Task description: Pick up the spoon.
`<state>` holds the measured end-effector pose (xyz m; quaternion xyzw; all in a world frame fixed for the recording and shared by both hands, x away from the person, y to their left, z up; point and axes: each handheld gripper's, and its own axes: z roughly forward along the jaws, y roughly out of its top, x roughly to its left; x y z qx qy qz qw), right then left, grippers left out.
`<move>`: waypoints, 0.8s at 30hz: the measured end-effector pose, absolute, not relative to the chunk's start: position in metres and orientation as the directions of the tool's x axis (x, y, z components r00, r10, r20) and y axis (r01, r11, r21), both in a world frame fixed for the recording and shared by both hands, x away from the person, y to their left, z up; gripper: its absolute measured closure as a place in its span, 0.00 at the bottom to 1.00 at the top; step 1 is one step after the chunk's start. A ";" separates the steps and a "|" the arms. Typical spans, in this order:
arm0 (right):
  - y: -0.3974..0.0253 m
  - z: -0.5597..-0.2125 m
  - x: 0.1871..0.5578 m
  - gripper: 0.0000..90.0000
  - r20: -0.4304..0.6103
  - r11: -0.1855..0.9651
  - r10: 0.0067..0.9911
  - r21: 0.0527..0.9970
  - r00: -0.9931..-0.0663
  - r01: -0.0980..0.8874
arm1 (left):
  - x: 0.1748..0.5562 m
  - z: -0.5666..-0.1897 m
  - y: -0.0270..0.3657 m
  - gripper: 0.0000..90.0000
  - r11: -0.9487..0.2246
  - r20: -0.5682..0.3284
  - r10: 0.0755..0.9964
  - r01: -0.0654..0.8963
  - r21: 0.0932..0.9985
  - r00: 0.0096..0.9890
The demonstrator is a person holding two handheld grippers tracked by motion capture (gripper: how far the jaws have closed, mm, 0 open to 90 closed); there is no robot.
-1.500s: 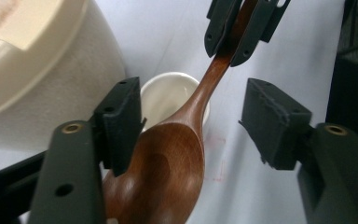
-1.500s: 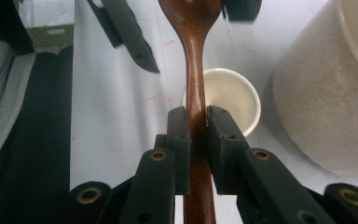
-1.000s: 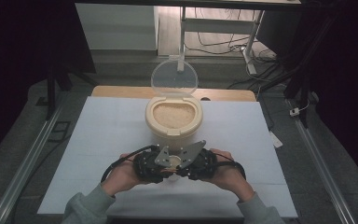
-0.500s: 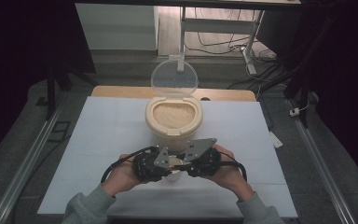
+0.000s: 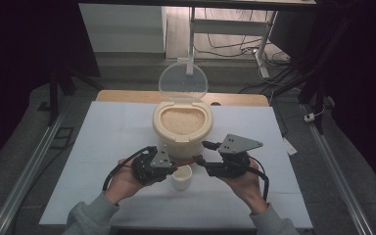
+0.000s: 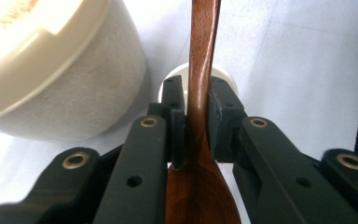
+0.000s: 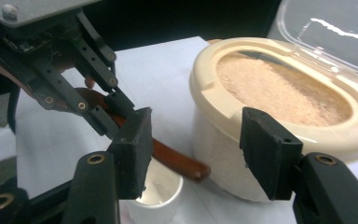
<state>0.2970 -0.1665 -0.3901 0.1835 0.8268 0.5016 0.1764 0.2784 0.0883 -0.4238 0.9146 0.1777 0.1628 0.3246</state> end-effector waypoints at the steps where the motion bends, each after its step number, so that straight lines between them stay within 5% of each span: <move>1: -0.168 -0.391 0.296 0.47 -0.104 0.422 0.488 0.897 -0.866 0.130 | 0.278 -0.424 0.088 0.86 -0.726 0.182 0.431 0.219 0.652 0.884; 24: -0.168 -0.421 0.300 0.38 0.125 0.284 0.545 0.903 -0.829 0.323 | 0.276 -0.423 0.090 0.86 -0.668 0.208 0.488 0.210 0.714 0.848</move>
